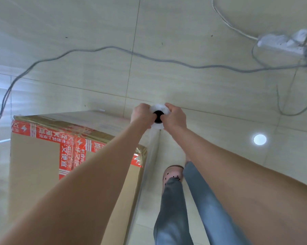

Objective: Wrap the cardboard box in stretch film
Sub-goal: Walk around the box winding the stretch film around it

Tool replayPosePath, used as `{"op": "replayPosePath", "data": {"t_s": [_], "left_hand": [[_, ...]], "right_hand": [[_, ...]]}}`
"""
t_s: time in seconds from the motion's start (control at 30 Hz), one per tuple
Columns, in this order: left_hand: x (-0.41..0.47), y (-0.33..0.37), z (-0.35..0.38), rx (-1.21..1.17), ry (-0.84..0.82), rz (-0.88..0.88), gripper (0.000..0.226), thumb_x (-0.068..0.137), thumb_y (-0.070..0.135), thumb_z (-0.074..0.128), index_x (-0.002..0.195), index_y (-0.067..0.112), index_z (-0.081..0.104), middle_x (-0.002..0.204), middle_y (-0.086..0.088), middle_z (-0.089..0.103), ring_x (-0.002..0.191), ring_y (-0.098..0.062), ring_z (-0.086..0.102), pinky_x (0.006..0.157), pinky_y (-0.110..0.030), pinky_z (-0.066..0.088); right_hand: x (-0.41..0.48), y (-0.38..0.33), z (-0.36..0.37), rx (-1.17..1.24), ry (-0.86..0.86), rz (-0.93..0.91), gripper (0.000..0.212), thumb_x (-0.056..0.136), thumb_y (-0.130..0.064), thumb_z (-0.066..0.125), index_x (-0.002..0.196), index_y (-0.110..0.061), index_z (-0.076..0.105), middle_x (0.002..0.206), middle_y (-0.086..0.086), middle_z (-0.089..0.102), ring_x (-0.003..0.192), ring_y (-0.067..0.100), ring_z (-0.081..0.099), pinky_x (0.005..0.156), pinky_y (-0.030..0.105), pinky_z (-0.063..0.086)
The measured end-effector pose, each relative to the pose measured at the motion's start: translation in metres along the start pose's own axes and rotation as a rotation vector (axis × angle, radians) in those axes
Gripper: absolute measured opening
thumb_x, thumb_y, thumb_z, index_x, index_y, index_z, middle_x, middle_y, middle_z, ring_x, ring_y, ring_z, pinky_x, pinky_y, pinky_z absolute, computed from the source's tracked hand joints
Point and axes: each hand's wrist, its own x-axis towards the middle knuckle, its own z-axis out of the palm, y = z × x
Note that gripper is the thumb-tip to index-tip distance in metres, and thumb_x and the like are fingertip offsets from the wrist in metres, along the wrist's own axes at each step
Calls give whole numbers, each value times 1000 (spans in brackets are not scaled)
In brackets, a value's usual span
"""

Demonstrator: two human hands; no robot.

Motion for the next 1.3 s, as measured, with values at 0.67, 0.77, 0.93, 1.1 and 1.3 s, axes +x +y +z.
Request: {"op": "replayPosePath", "data": {"t_s": [0.67,0.77,0.93,1.1,1.3], "left_hand": [[14,7,-22,426,117,273,21,86,13,50,106,10,55,102,-10,61,89,-31,61,61,-32,40],[21,-3,-35,141,148,115,15,82,15,55,95,8,56,93,-11,64,84,-30,61,60,-30,41],[27,-14,-36,-269,106,-111,13,80,19,60,78,9,53,89,-14,68,75,-31,69,66,-37,59],[36,-12,-41,-87,76,22,28,85,20,58,109,6,54,102,-10,64,87,-29,61,67,-33,50],[51,-10,-69,109,82,121,14,84,14,59,96,11,64,97,-10,64,90,-30,62,65,-30,42]], "right_hand": [[14,-39,0,-397,40,-54,20,81,-18,55,99,-26,61,98,-2,61,82,21,58,64,26,36],[23,-58,10,-424,16,-142,28,81,-16,55,105,-26,65,104,-2,64,95,20,61,70,25,40],[31,-66,20,-403,21,-13,42,80,-26,62,121,-23,49,120,3,52,103,24,56,72,27,36],[32,-69,19,-359,-1,0,40,81,-23,64,118,-21,51,108,1,60,88,21,53,71,25,36],[35,-80,37,-445,28,-54,32,78,-22,65,110,-22,58,102,0,64,95,25,61,74,27,43]]}}
